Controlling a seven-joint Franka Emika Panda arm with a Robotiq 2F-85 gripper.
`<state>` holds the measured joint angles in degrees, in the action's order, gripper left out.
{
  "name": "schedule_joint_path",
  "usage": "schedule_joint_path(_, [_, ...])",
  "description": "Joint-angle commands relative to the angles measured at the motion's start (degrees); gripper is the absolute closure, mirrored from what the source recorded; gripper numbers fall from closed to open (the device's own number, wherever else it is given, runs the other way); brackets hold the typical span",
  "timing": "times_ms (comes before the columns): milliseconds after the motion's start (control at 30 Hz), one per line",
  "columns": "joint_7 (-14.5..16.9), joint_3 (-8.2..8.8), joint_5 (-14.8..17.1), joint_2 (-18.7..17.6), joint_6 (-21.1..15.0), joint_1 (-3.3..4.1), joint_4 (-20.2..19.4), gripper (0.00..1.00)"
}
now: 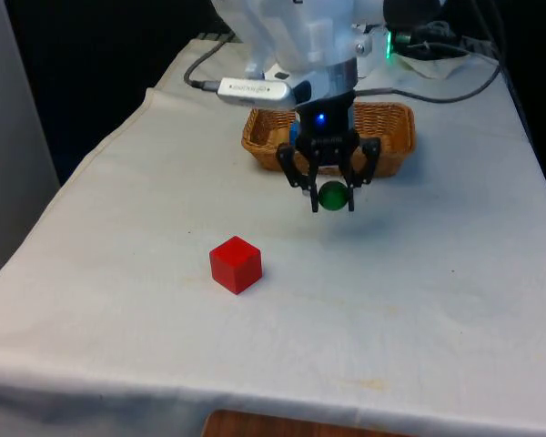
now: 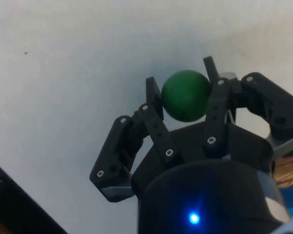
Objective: Place all non-red objects into the basket.
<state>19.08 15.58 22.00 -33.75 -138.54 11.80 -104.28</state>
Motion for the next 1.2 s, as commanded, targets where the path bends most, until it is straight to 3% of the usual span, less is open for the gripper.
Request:
schedule_joint_path(0, [-0.2, 0.40, -0.6, 1.1, 0.2, 0.40, -0.9, 1.00])
schedule_joint_path(200, [0.3, 0.40, -1.7, 6.1, 0.7, 0.46, -4.9, 1.00])
schedule_joint_path(233, [0.5, 0.11, -1.1, 5.3, 0.5, 0.17, -4.2, 1.00])
schedule_joint_path(333, [0.5, 0.40, -2.4, 8.9, 0.9, 0.46, -7.0, 1.00])
schedule_joint_path(500, [0.8, 0.40, -3.0, 12.0, 1.3, 0.52, -9.3, 1.00])
schedule_joint_path(533, [1.1, 0.11, -2.3, 11.3, 1.2, 0.23, -8.8, 1.00])
schedule_joint_path(567, [1.0, 0.40, -3.2, 13.2, 1.4, 0.57, -10.2, 1.00])
schedule_joint_path(800, [0.6, 0.17, -4.2, 17.7, 2.0, 1.03, -13.6, 1.00])
schedule_joint_path(833, [1.3, -0.06, -3.5, 17.3, 1.9, 0.69, -13.3, 1.00])
schedule_joint_path(867, [0.6, 0.17, -4.3, 18.2, 2.1, 1.09, -14.0, 1.00])
schedule_joint_path(1133, [-0.5, -0.63, -5.2, 23.2, 2.3, 1.89, -18.2, 1.00])
schedule_joint_path(1167, [0.6, -0.74, -4.2, 22.5, 2.5, 1.43, -17.4, 1.00])
